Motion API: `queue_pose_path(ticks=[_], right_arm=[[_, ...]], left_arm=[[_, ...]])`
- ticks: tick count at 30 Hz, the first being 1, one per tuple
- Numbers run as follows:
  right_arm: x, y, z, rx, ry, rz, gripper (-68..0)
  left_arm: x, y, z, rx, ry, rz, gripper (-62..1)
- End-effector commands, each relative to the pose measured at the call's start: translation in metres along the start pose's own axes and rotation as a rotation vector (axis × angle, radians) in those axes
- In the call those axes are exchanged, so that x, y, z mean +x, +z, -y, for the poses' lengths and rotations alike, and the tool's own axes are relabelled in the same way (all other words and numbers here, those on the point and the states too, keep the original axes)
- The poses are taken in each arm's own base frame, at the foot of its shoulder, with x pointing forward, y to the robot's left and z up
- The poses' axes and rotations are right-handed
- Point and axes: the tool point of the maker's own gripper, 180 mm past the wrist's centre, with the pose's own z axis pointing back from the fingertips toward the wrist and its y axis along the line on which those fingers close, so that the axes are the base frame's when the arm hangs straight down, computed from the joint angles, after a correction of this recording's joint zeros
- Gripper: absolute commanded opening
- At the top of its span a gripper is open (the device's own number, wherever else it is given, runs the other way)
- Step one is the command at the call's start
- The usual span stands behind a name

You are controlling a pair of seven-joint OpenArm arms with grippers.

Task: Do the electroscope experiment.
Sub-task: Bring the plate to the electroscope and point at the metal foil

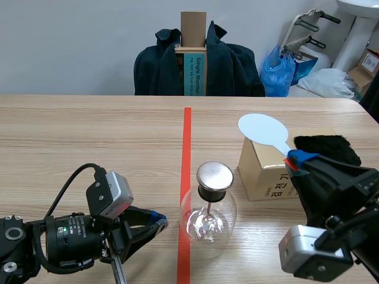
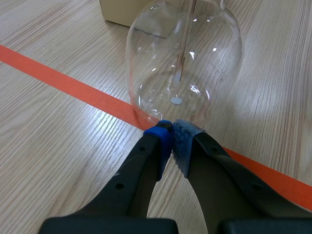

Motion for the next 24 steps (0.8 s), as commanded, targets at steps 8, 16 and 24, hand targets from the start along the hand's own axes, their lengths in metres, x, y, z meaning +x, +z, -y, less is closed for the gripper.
queue_pose_path(ticks=[8, 16, 24], right_arm=[[-0.005, 0.008, -0.006, -0.004, 0.011, -0.02, -66.7], [0.001, 0.009, -0.011, 0.007, 0.003, 0.012, -66.7], [0.023, 0.011, -0.01, 0.007, 0.003, 0.138, -66.7]], left_arm=[[0.009, 0.0, -0.001, 0.007, 0.004, 0.035, -58.6], [0.009, 0.0, -0.001, 0.007, 0.004, 0.035, -58.6], [0.009, 0.0, -0.001, 0.007, 0.004, 0.035, -58.6]])
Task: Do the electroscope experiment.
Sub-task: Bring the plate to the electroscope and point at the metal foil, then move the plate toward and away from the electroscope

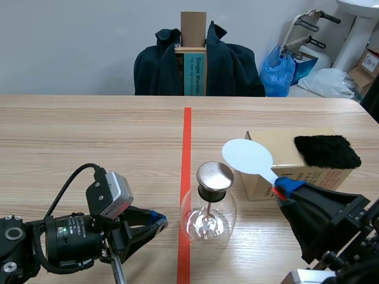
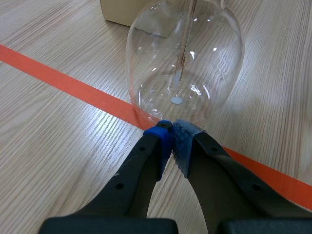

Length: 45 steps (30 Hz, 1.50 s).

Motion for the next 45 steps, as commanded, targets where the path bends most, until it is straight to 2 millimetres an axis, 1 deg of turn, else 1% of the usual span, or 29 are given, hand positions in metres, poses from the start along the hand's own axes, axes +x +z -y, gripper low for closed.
queue_pose_path(ticks=[1, 6, 10, 19, 28, 35, 45], right_arm=[[0.0, -0.002, 0.009, -0.027, 0.027, 0.03, -66.7], [0.017, -0.001, 0.01, -0.031, 0.037, 0.125, -66.7], [0.023, -0.001, 0.011, -0.034, 0.046, 0.166, -66.7], [0.025, -0.002, 0.008, -0.02, 0.059, 0.183, -66.7], [0.025, -0.002, 0.008, -0.02, 0.06, 0.181, -66.7], [0.014, -0.004, 0.003, 0.009, 0.08, 0.118, -66.7], [-0.024, -0.004, 0.006, 0.0, 0.086, -0.092, -66.7]], left_arm=[[0.009, 0.0, -0.001, 0.007, 0.004, 0.035, -58.6], [0.009, 0.0, -0.002, 0.01, 0.004, 0.036, -58.6], [0.009, 0.0, -0.003, 0.011, 0.004, 0.036, -58.6], [0.009, 0.001, -0.011, 0.057, -0.016, 0.035, -58.6], [0.009, 0.001, -0.011, 0.058, -0.016, 0.035, -58.6], [0.009, 0.001, -0.011, 0.058, -0.016, 0.036, -58.6], [0.009, 0.001, -0.011, 0.058, -0.016, 0.036, -58.5]])
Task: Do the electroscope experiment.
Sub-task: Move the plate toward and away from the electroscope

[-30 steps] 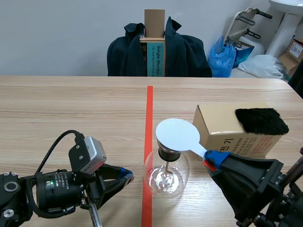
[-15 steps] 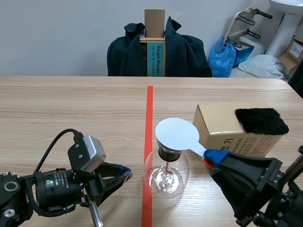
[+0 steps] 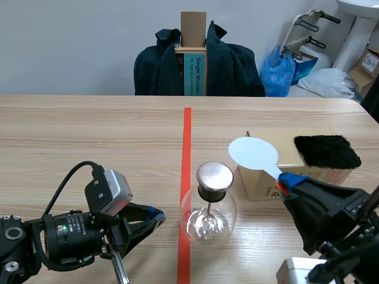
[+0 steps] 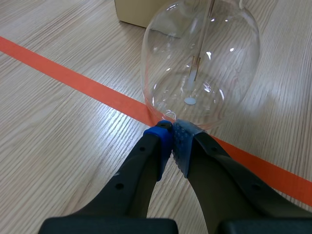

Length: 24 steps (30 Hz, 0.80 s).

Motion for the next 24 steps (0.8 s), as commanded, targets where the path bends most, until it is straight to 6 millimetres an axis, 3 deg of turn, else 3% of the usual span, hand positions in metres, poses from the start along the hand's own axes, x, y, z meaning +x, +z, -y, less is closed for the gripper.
queue_pose_path(ticks=[1, 12, 24], right_arm=[[-0.01, -0.001, 0.009, -0.028, 0.023, -0.031, -66.7], [-0.034, 0.001, 0.009, -0.03, 0.021, -0.167, -66.7], [-0.005, -0.004, 0.018, -0.053, 0.035, 0.001, -66.7]], left_arm=[[0.009, 0.0, -0.002, 0.008, 0.006, 0.035, -58.5], [0.009, 0.0, -0.002, 0.008, 0.006, 0.036, -58.6], [0.009, 0.0, -0.002, 0.008, 0.006, 0.036, -58.5]])
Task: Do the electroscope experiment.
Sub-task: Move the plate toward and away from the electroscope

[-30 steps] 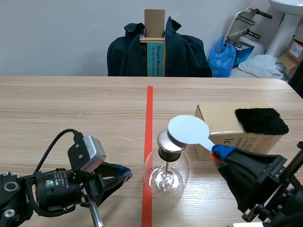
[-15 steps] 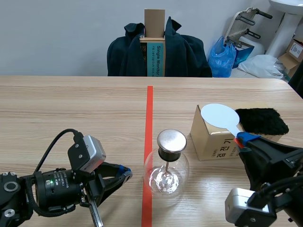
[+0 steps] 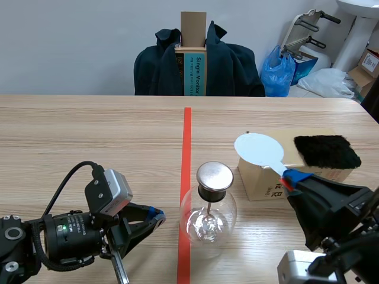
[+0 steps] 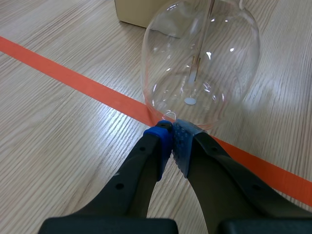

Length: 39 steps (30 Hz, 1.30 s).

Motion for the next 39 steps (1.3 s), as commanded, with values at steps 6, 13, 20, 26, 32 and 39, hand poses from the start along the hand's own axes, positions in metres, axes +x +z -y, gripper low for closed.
queue_pose_path(ticks=[6, 13, 20, 26, 32, 39], right_arm=[[0.016, -0.004, 0.019, -0.053, 0.049, 0.119, -66.7], [0.035, -0.001, 0.018, -0.046, 0.055, 0.225, -66.7], [0.043, 0.001, 0.016, -0.039, 0.059, 0.269, -66.7], [0.045, 0.002, 0.014, -0.029, 0.067, 0.282, -66.7], [0.045, 0.002, 0.013, -0.024, 0.07, 0.284, -66.7], [0.041, 0.001, 0.012, -0.02, 0.073, 0.26, -66.7]], left_arm=[[0.009, 0.0, -0.002, 0.008, 0.006, 0.036, -58.5], [0.009, 0.0, -0.002, 0.007, 0.006, 0.037, -58.5], [0.009, -0.001, -0.001, 0.007, 0.008, 0.039, -58.5], [0.01, -0.001, -0.001, 0.007, 0.009, 0.04, -58.5], [0.01, -0.001, -0.001, 0.007, 0.009, 0.04, -58.5], [0.01, -0.001, -0.001, 0.007, 0.009, 0.04, -58.5]])
